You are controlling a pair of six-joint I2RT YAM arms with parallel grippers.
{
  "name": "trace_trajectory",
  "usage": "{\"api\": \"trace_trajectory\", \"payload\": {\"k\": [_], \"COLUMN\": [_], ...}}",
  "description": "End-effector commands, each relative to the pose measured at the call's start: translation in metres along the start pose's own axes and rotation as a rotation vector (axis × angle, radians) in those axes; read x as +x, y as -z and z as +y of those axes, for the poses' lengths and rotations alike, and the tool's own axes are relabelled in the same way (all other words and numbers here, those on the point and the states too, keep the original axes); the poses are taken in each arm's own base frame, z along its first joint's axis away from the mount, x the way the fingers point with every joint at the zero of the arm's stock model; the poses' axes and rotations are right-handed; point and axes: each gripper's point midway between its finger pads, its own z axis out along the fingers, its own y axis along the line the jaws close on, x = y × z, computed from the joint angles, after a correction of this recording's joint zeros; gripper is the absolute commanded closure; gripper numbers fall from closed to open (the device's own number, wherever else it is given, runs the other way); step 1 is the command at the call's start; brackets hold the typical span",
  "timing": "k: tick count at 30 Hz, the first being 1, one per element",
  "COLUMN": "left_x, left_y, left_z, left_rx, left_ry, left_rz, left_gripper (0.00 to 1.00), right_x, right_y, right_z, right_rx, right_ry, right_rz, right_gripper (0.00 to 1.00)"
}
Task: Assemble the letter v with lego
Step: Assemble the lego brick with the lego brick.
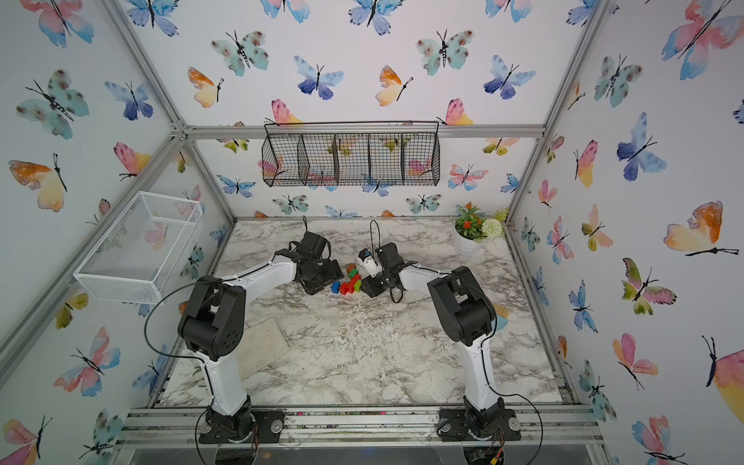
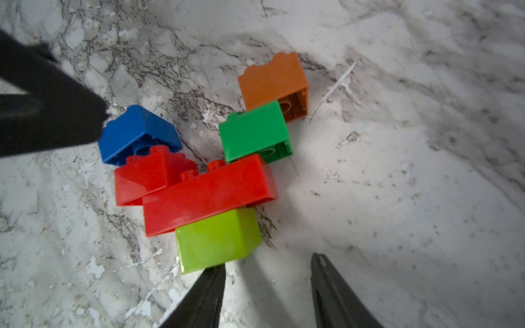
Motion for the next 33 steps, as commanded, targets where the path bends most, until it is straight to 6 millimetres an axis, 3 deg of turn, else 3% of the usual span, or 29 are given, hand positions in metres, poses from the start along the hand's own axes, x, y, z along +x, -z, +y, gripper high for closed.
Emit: {"api": "trace_trajectory", "payload": {"k": [1,8,9,17,20,24,33], "left_x": [-0.012,-0.024,-0.02,-0.011,-0.009,-0.006,0.004], "left_y": [-0.006,-0.011,-0.022,-0.038,-0.039,-0.038,-0.038], "left_z": [0.014,0.02,0.027,0.026,0.026,0.029,0.018], "left_rx": [-0.081,-0.103,-0.127,-0.112,-0.111,-0.115,-0.073], "left_ry": [0.078,0.106,0.107,0.086,0.076,0.068,0.015], "left_rz": [-0.052,-0.074,-0.052,0.001,0.01,0.013,0.05], "left_gripper": [0.2,0.24,0.25,0.32,0.37,0.36,0.44], "right_x": [0.075,0.074,0.074,0.075,0.077,0.076,0.077], "right_y": [-0.015,-0.015,-0.016,-0.017,-0.017,-0.018,-0.018], "right_z": [-0.001,0.0,0.0,0.0,0.0,0.001,0.0], "right_rx": [-0.012,-0.019,-0.019,-0.02,-0.019,-0.024,-0.023], "right_ry": [-0.095,-0.095,-0.095,-0.097,-0.097,-0.097,-0.099], "right_rz": [0.217,0.212,0.213,0.216,0.218,0.218,0.222], "right_gripper": [0.47,0.48,0.48,0.48,0.48,0.48,0.47]}}
